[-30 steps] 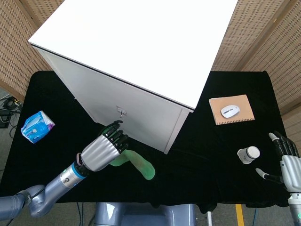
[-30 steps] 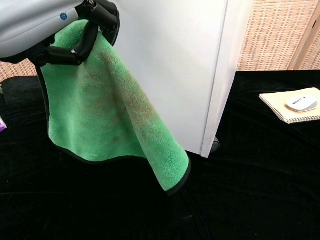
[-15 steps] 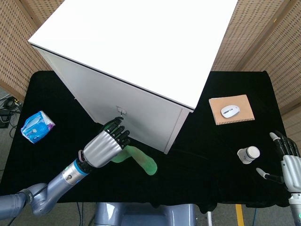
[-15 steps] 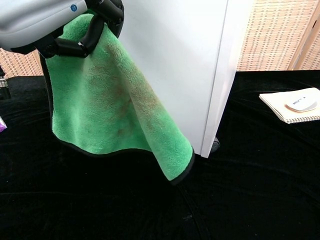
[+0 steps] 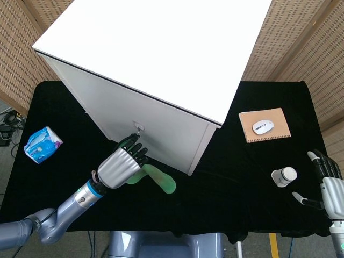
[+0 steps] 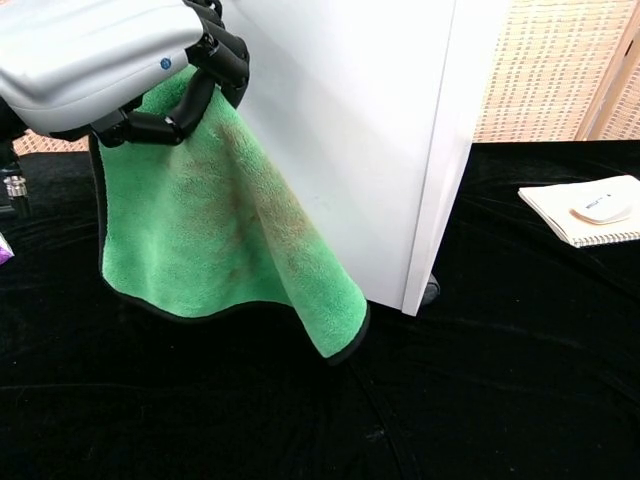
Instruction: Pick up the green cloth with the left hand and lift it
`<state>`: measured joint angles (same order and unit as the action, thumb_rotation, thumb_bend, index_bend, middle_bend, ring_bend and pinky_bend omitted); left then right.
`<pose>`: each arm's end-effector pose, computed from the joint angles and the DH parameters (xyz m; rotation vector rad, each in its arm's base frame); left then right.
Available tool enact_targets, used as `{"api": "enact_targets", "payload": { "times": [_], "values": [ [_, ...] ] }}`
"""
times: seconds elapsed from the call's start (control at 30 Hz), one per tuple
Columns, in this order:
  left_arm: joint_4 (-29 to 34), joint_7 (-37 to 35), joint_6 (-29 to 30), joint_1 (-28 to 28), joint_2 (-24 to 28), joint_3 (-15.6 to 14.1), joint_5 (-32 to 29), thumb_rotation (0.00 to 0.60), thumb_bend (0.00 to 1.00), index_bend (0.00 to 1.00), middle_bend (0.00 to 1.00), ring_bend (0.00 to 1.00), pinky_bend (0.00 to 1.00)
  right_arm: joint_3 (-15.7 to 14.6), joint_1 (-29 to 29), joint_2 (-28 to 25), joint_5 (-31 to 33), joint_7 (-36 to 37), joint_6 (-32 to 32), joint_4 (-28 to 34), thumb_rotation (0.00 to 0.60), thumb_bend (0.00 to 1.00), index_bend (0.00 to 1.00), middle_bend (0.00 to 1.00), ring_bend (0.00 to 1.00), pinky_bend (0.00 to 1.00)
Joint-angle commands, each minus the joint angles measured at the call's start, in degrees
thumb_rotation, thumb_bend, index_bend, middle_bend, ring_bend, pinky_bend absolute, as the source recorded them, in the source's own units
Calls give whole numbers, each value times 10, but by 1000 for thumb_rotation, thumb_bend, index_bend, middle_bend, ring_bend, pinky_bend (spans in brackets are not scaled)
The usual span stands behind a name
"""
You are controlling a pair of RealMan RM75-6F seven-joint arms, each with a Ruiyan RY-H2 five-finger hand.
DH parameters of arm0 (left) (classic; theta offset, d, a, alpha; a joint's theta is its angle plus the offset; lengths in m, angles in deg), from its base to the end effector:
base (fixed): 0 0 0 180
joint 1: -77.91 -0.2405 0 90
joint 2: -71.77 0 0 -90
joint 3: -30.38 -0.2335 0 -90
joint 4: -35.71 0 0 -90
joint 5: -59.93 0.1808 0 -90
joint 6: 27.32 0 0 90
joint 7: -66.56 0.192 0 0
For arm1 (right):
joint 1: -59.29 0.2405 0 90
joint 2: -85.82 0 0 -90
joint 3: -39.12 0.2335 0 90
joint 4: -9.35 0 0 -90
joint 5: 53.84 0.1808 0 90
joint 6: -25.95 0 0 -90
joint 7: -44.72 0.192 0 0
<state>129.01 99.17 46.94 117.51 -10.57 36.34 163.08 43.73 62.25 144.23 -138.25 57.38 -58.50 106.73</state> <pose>-0.0283 0.2867 0.0560 -1.9568 0.0055 -1.2703 -0.2783 -0.2203 0.2022 1.2559 -1.0717 1.0479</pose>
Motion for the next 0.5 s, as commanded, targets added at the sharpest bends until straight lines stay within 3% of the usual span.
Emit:
{"api": "enact_targets", "payload": {
  "times": [0.03,0.5],
  "values": [
    [3,-3,4,-1,-1,2,1,600,698,722,484,403,300,0,0,0,0,1,0,0,600,78,0,0,0,0],
    [29,4,9,-5,7,11,11,600,696,720,484,403,300,-1,0,1,-1,-3,1,1,600,78,0,0,0,0]
  ]
}}
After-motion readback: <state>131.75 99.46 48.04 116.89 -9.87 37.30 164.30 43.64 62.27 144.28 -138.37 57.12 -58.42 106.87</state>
